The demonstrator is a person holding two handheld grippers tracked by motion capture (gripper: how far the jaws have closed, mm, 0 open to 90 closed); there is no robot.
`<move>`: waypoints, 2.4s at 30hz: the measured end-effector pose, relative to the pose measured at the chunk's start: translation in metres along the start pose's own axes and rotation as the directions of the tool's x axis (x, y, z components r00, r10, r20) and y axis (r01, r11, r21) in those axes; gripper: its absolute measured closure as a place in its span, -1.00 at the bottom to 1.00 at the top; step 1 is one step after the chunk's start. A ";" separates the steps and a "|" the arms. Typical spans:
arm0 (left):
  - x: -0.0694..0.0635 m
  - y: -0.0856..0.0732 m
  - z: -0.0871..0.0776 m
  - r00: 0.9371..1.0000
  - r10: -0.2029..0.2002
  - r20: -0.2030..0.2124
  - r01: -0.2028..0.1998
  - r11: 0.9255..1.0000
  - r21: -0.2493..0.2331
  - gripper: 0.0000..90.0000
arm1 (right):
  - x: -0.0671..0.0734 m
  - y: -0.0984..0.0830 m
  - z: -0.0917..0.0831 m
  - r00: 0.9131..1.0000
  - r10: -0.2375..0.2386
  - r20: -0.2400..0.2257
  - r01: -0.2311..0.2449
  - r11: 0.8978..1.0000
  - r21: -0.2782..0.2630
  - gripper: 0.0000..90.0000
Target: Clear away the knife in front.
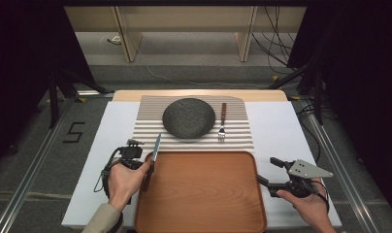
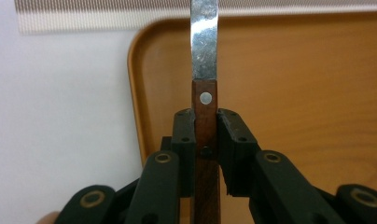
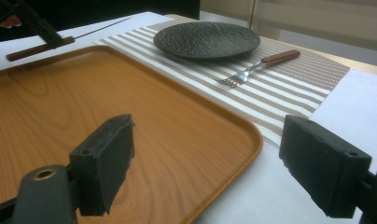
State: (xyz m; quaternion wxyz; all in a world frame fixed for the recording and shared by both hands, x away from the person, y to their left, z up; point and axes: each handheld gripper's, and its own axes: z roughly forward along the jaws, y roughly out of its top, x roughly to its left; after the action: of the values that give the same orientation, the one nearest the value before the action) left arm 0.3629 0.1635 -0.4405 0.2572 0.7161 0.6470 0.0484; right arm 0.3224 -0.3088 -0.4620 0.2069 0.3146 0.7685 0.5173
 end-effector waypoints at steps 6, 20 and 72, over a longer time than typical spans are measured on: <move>-0.004 -0.019 -0.001 1.000 0.003 0.014 -0.003 1.000 0.029 0.72 | 0.001 0.000 0.000 1.000 -0.004 -0.002 0.004 1.000 0.000 -0.58; -0.002 -0.041 0.000 1.000 -0.006 -0.003 0.006 0.998 0.060 0.72 | 0.001 0.001 0.000 1.000 -0.008 0.001 0.008 1.000 -0.002 -0.58; -0.017 -0.035 0.018 0.979 0.201 -0.026 -0.199 0.978 0.064 1.00 | 0.002 0.001 -0.001 1.000 -0.011 0.000 0.011 1.000 0.003 -0.58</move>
State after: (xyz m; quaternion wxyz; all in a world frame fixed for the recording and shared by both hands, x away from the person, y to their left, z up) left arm 0.3362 0.1425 -0.4669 0.2185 0.7843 0.5769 0.0656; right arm 0.3207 -0.3074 -0.4606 0.2090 0.3108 0.7710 0.5151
